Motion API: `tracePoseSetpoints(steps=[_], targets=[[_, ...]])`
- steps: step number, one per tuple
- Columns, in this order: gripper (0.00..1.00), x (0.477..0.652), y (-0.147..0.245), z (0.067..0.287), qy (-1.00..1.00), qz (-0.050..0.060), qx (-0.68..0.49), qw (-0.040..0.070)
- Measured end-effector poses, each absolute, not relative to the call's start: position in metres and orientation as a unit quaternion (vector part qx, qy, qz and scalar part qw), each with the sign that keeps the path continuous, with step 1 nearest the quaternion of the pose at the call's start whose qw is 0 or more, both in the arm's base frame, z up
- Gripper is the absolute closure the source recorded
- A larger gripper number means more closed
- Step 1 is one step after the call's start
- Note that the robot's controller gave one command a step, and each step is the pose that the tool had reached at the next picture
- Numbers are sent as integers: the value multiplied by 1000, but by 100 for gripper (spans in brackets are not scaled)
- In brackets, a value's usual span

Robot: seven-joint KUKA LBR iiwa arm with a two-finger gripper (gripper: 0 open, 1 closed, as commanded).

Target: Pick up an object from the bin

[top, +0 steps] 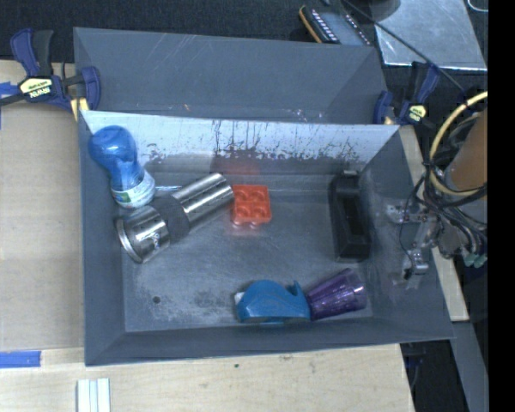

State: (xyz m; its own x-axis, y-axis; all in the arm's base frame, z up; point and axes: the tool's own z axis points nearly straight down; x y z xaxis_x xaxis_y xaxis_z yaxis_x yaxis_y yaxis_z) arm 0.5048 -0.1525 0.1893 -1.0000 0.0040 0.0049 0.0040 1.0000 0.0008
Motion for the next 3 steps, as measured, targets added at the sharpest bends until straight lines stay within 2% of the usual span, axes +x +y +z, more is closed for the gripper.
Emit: tracePoseSetpoints(steps=[1,2,3], targets=[[0,507,-152,194,-1000,1,0,-2],[0,492,-97,102,-999,1,47,0],[0,490,-58,119,-999,1,-49,-4]])
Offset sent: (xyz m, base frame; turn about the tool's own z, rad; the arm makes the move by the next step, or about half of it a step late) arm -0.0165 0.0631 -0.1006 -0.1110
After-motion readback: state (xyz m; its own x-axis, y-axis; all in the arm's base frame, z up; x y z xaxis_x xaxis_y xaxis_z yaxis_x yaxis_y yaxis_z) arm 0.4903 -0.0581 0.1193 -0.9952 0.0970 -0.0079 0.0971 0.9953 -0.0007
